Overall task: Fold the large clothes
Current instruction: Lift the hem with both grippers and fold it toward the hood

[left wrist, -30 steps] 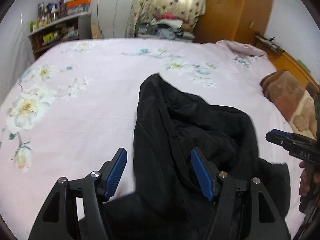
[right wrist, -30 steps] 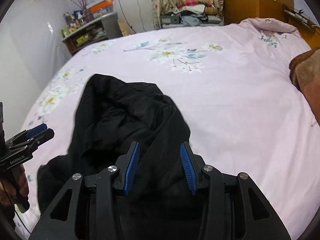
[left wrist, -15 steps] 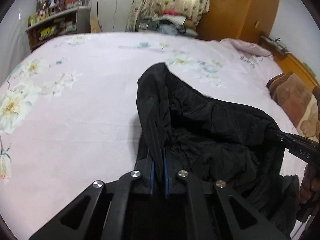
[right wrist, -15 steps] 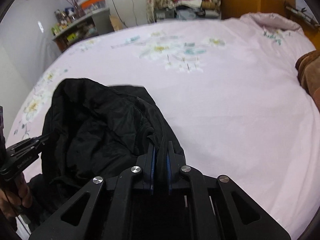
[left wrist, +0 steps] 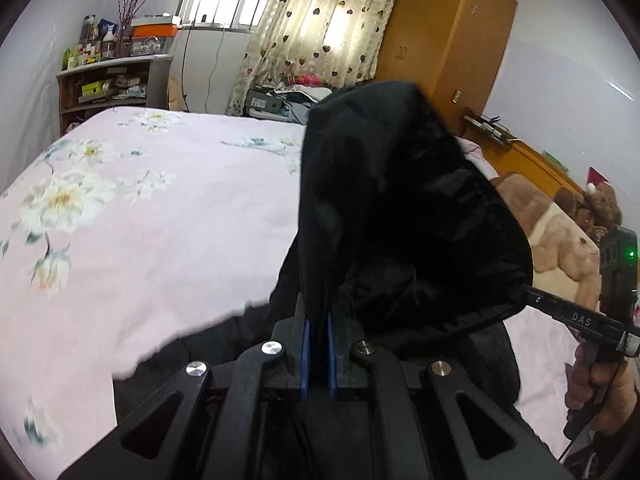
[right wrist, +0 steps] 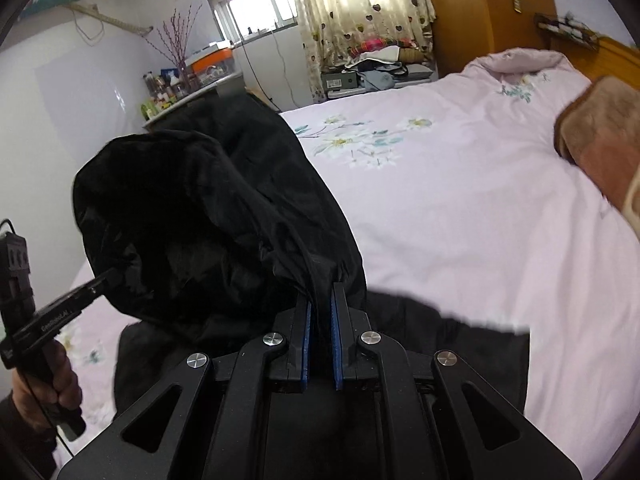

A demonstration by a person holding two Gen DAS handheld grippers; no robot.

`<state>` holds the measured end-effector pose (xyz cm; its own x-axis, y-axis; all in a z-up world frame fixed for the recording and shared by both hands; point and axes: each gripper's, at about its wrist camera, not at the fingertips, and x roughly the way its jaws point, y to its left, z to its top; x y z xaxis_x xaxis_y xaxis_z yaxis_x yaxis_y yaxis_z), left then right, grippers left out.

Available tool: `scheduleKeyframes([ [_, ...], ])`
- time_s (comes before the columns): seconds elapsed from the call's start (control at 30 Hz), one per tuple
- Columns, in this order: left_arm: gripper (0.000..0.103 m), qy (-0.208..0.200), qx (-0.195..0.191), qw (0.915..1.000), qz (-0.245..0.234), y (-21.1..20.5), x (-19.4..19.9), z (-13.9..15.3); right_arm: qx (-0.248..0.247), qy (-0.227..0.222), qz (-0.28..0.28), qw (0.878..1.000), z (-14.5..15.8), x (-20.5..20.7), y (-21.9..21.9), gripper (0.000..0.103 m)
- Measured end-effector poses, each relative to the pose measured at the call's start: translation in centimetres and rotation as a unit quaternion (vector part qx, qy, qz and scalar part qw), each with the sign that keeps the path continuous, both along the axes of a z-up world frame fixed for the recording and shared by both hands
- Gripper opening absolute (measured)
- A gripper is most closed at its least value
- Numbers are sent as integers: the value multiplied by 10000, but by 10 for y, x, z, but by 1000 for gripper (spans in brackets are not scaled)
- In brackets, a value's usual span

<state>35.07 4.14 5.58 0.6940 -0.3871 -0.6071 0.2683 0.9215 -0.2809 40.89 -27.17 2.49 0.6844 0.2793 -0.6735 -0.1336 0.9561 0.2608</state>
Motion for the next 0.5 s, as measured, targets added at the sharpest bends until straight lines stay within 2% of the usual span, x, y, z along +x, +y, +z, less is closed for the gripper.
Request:
scheduleKeyframes([
  [0.2,9,235,102,9997,-11,5,-53,-12,93,259,12,9996,-19,-52,1,8],
  [0.5,11,674,148,9976,95,25,-107,-34,276,780,15,9966,-49,-97,-12,8],
])
